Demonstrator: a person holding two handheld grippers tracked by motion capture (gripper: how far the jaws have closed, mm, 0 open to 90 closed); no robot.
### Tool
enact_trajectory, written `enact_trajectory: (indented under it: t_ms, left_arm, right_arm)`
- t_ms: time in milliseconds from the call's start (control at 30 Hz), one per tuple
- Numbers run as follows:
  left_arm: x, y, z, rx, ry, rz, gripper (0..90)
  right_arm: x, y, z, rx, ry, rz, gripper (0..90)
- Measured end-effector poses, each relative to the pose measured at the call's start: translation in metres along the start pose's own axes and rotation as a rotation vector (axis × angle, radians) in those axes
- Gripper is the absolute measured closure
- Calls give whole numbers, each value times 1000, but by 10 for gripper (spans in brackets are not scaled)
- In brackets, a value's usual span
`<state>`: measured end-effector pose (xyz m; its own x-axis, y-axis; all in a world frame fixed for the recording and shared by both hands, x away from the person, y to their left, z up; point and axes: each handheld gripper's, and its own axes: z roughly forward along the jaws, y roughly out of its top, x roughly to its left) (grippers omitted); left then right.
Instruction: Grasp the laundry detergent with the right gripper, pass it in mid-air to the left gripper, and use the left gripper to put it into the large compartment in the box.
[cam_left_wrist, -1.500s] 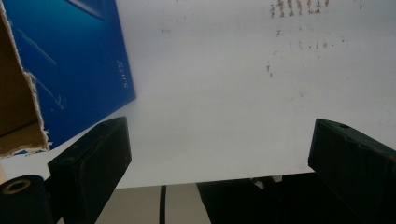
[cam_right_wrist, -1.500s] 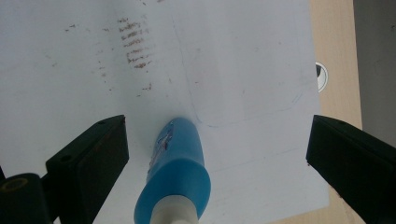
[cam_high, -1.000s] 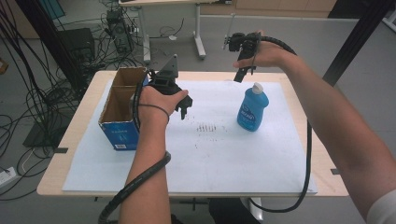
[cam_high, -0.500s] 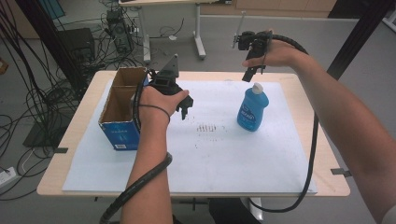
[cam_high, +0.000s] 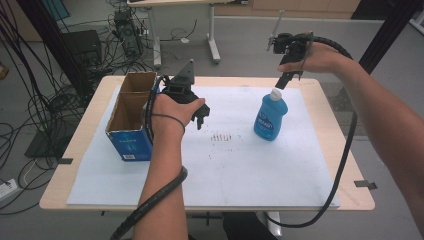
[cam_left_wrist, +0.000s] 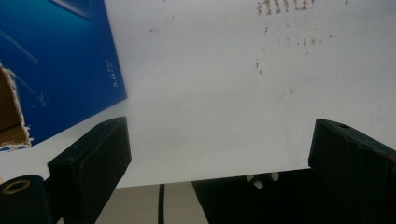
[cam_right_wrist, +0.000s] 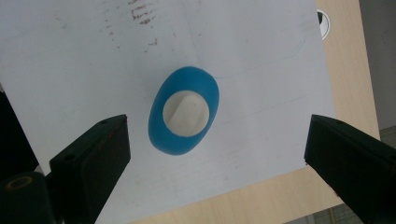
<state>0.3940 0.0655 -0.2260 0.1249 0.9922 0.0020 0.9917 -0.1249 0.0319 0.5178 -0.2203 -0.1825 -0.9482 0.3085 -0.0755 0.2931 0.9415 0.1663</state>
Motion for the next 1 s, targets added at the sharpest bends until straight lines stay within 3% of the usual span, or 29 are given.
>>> enact_trajectory:
  t_ms: [467,600,867,1000]
  left_arm:
    - [-4,-5,0,-1,-2,13,63]
    - [-4,-8,-3,-8,-2,11,63]
    - [-2,-13,-5,-11,6,5,63]
    - [-1,-14,-2,-8,-1,8,63]
  right_arm:
    - [13,-36,-11,-20,12,48,102]
    - [20,-49,-10,-36,31,98,105]
    - [36,-67,-4,-72,44,136,113]
    - [46,-77,8,-91,44,155,112]
